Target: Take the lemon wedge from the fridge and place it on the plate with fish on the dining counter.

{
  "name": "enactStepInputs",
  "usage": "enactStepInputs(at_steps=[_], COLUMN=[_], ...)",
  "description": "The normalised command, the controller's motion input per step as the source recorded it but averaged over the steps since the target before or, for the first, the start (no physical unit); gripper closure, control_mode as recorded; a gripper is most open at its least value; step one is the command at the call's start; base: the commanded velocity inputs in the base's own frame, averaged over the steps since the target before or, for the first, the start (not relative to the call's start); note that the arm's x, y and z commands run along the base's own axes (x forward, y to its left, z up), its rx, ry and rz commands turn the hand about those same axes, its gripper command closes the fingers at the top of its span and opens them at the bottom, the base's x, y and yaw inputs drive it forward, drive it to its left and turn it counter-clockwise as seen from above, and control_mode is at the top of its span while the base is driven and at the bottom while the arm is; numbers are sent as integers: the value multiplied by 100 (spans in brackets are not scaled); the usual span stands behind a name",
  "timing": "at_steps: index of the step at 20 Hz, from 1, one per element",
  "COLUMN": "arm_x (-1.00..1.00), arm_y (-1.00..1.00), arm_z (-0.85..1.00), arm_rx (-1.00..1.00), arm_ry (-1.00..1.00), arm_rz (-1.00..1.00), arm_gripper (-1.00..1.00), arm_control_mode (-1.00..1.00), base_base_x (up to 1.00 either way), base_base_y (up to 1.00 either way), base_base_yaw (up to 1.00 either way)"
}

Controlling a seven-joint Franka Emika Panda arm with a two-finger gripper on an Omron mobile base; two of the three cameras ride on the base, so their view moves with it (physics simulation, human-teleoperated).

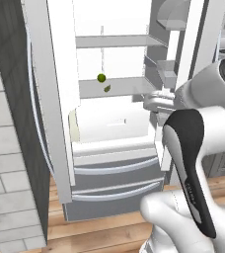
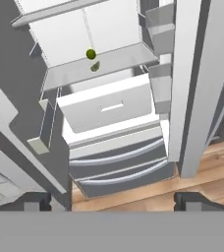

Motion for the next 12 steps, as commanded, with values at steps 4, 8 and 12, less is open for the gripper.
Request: enactStepInputs(at_steps=[4,8,12], arm_x=[-2,0,0], arm_y=[-43,0,0], arm_z=[0,0,0], arm_rx=[0,0,0], arm_ry=[-12,0,0], arm_rz=[-4,0,0], arm_gripper=[-100,-100,-100], arm_control_mode=[-100,-100,-100], base_base_x=[0,0,0], base_base_y=[0,0,0], base_base_yaw=[0,0,0])
